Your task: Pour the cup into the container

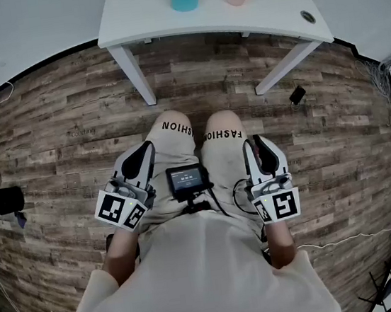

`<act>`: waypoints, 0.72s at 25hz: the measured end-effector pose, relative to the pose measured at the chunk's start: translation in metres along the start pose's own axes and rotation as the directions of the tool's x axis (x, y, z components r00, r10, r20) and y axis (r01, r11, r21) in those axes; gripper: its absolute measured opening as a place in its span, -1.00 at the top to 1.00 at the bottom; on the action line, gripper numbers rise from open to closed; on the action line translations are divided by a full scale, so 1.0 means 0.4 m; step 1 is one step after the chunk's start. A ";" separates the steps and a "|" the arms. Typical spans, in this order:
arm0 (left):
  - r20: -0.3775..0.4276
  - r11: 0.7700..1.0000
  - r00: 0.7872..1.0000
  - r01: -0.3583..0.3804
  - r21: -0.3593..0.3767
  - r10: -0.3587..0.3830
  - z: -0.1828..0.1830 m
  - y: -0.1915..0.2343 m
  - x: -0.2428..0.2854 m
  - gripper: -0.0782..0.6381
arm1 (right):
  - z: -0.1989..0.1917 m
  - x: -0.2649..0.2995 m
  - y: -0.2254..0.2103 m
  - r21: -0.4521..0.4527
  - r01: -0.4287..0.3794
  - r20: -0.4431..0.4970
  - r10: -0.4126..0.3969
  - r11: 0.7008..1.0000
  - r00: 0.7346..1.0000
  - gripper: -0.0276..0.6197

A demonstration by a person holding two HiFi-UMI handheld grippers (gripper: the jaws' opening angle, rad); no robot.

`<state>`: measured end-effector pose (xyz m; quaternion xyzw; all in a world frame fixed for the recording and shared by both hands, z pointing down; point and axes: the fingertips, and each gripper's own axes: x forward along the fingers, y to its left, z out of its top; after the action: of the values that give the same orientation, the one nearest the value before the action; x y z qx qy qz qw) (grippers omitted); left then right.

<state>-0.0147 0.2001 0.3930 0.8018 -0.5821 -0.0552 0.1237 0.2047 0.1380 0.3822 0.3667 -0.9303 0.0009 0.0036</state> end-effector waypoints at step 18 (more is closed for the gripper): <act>0.010 0.999 1.000 0.010 0.044 -0.010 0.023 -0.016 -0.018 0.75 | 0.037 -0.020 0.010 0.058 0.000 0.008 -0.001 0.998 1.000 0.60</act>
<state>-0.0133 0.2077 0.3819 0.8069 -0.5797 -0.0469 0.1028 0.2076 0.1463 0.3675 0.3670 -0.9298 0.0263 -0.0109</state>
